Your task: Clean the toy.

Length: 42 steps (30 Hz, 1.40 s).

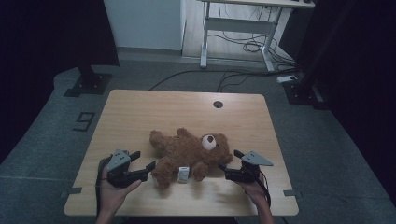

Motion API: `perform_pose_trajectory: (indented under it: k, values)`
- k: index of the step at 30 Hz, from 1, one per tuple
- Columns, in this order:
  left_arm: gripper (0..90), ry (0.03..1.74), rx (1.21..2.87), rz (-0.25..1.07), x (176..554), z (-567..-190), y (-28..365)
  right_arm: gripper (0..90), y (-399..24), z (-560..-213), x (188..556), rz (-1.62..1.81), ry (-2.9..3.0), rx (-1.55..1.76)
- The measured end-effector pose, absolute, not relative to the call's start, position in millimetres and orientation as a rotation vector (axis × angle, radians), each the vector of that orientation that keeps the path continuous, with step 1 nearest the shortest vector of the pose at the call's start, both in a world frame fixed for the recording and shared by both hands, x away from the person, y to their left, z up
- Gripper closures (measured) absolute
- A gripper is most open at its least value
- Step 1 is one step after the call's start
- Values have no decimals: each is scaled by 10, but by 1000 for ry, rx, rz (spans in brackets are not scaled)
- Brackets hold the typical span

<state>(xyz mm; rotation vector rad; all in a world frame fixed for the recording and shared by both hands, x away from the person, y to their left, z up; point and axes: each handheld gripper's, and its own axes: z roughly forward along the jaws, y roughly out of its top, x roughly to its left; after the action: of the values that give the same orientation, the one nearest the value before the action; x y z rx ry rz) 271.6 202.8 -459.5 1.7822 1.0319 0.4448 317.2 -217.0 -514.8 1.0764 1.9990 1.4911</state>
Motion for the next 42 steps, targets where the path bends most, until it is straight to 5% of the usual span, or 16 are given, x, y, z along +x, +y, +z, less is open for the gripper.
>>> perform_pose_trajectory:
  k: [20, 42]
  values:
    - [264, 1060, 1861, 408, 2519, -5001, 2110, 173, -2417, -5476, 2586, 1424, 2019, 1193]
    - [274, 1076, 1850, 325, 2570, -5085, 2153, 191, -2391, -5466, 2623, 1401, 2042, 1174]
